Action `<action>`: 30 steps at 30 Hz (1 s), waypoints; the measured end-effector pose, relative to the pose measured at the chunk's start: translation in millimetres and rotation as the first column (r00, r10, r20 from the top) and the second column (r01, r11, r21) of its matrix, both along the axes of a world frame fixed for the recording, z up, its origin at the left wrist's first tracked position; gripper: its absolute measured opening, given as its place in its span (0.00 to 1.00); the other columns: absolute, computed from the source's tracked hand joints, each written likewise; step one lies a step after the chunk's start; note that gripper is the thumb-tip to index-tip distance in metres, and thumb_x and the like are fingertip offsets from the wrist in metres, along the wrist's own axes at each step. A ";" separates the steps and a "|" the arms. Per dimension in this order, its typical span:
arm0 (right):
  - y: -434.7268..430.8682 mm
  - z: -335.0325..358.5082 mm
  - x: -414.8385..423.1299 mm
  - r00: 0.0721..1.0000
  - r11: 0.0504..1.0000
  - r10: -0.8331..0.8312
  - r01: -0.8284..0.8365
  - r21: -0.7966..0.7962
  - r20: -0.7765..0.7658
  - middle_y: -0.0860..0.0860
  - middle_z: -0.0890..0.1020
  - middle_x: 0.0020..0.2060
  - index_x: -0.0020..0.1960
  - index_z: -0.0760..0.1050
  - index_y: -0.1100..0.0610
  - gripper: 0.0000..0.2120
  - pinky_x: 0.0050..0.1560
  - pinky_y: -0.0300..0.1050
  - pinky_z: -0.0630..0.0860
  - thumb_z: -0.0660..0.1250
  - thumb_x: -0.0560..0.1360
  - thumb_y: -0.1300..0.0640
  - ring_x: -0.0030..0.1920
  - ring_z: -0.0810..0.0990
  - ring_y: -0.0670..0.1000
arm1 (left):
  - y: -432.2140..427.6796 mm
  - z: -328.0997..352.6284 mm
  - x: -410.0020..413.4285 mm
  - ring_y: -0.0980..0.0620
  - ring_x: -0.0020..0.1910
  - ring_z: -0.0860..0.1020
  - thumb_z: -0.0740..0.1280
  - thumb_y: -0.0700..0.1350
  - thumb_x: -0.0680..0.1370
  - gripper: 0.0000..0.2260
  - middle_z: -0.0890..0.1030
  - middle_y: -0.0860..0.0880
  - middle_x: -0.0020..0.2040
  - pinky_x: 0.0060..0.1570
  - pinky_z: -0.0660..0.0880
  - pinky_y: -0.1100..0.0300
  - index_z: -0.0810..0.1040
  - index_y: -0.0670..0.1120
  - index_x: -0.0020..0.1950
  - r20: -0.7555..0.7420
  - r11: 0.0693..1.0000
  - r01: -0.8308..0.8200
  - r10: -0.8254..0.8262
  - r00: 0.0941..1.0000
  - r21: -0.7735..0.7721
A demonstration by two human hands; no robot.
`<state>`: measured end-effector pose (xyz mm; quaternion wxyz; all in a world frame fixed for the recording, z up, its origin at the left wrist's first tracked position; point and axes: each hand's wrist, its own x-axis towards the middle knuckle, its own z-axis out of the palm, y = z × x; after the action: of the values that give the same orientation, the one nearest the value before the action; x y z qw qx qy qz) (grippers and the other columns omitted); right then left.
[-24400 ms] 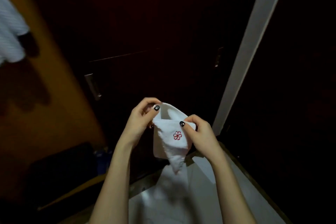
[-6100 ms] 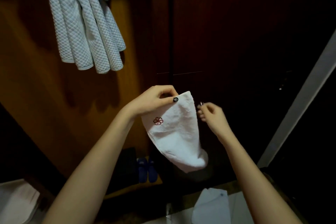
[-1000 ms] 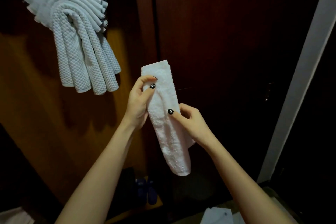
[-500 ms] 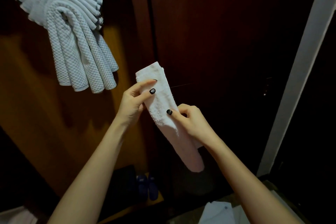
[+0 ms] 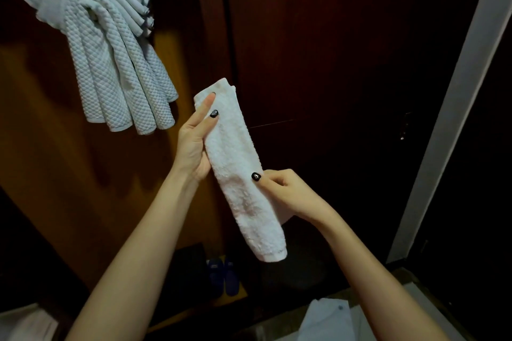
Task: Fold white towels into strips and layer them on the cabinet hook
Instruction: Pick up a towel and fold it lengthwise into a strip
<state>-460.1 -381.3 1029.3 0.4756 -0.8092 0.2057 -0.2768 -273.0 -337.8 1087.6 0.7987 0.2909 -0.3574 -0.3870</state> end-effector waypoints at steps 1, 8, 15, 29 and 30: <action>1.5 -3.9 -0.6 1.000 0.999 0.013 -0.013 0.037 -0.016 0.56 0.77 0.39 0.45 0.75 0.72 0.24 0.39 0.45 0.70 0.62 0.81 0.49 0.38 0.75 0.51 | -0.5 0.9 2.6 0.48 0.60 0.80 0.63 0.33 0.79 0.17 0.82 0.45 0.60 0.51 0.80 0.56 0.75 0.45 0.66 -0.003 1.000 -0.001 0.001 1.000 -0.006; -3.0 -16.6 -3.9 0.993 0.994 -0.108 0.106 -0.031 -0.056 0.53 0.74 0.37 0.38 0.73 0.70 0.25 0.34 0.44 0.67 0.61 0.81 0.47 0.34 0.71 0.49 | -4.2 -5.4 20.2 0.49 0.62 0.78 0.62 0.32 0.79 0.16 0.78 0.44 0.66 0.65 0.74 0.50 0.79 0.47 0.63 0.007 0.991 -0.111 0.111 0.994 0.076; -16.3 -22.0 -20.4 0.994 0.997 -0.074 0.076 0.026 -0.076 0.52 0.80 0.49 0.38 0.79 0.57 0.14 0.46 0.42 0.74 0.63 0.80 0.56 0.44 0.78 0.45 | -2.3 -21.0 30.4 0.50 0.63 0.78 0.65 0.43 0.81 0.12 0.80 0.45 0.63 0.58 0.77 0.55 0.81 0.44 0.62 0.001 0.999 0.028 -0.028 1.000 0.042; -14.5 -30.8 -24.4 0.981 0.992 0.095 -0.080 0.095 -0.166 0.63 0.83 0.48 0.52 0.79 0.70 0.18 0.55 0.51 0.76 0.58 0.83 0.56 0.47 0.81 0.59 | -4.3 -26.3 49.0 0.50 0.62 0.78 0.63 0.46 0.82 0.18 0.77 0.46 0.67 0.56 0.78 0.53 0.72 0.44 0.71 -0.176 0.994 0.101 -0.105 0.979 -0.028; -14.2 -31.9 -22.6 0.979 0.994 0.088 -0.073 0.087 -0.183 0.65 0.81 0.46 0.50 0.79 0.71 0.19 0.53 0.54 0.75 0.58 0.83 0.55 0.44 0.78 0.58 | -4.5 -24.7 51.1 0.50 0.63 0.78 0.63 0.46 0.82 0.18 0.77 0.46 0.68 0.59 0.76 0.53 0.73 0.45 0.71 -0.165 0.994 0.108 -0.111 0.980 -0.026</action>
<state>-482.8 -395.5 997.4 0.4970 -0.8197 0.2273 -0.1718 -221.9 -342.3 1063.0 0.8056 0.2307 -0.3084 -0.4502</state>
